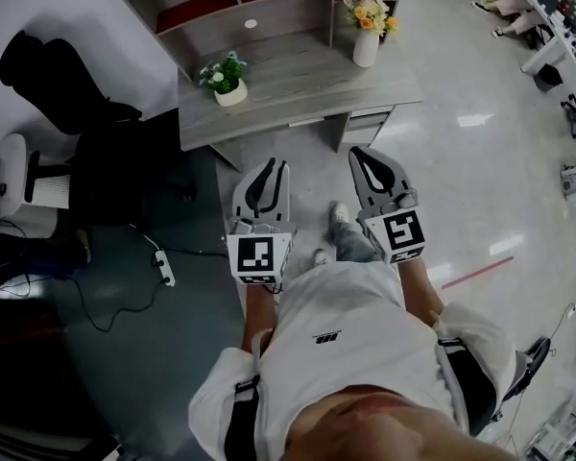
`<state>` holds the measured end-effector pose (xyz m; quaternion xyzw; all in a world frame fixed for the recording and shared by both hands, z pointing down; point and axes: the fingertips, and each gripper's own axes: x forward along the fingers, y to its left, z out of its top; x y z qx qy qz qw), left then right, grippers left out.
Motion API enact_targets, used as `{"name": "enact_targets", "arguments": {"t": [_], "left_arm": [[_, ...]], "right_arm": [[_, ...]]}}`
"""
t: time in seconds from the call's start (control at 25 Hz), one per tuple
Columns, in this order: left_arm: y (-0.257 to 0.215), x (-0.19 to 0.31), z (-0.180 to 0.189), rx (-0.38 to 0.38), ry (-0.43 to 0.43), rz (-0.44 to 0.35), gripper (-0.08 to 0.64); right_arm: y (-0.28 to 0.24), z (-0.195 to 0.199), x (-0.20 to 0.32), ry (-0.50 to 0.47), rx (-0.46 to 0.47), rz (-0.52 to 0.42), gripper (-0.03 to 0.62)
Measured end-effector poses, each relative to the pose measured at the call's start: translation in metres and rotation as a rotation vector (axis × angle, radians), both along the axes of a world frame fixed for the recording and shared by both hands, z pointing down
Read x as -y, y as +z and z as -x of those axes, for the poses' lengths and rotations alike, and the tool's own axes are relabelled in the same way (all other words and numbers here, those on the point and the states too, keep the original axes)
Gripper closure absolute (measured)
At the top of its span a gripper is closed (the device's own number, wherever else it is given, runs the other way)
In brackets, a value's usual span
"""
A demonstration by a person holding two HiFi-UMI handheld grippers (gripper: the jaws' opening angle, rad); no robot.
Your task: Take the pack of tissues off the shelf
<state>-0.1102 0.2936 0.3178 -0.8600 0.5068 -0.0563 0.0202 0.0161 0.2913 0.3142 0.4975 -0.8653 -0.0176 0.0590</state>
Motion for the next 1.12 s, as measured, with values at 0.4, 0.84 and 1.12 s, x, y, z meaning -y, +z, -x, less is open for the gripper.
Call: {"name": "enact_targets", "arguments": {"t": [0.4, 0.84, 1.12], "left_arm": [[0.007, 0.049, 0.002, 0.006, -0.020, 0.016, 0.483], [0.015, 0.114, -0.009, 0.023, -0.065, 0.058, 0.483], [0.013, 0.156, -0.013, 0.026, -0.113, 0.067, 0.485]], "right_arm": [[-0.002, 0.007, 0.054, -0.032, 0.008, -0.009, 0.569], [0.002, -0.001, 0.122, -0.079, 0.015, 0.020, 0.568], [-0.004, -0.006, 0.167, -0.122, 0.020, 0.017, 0.568]]}}
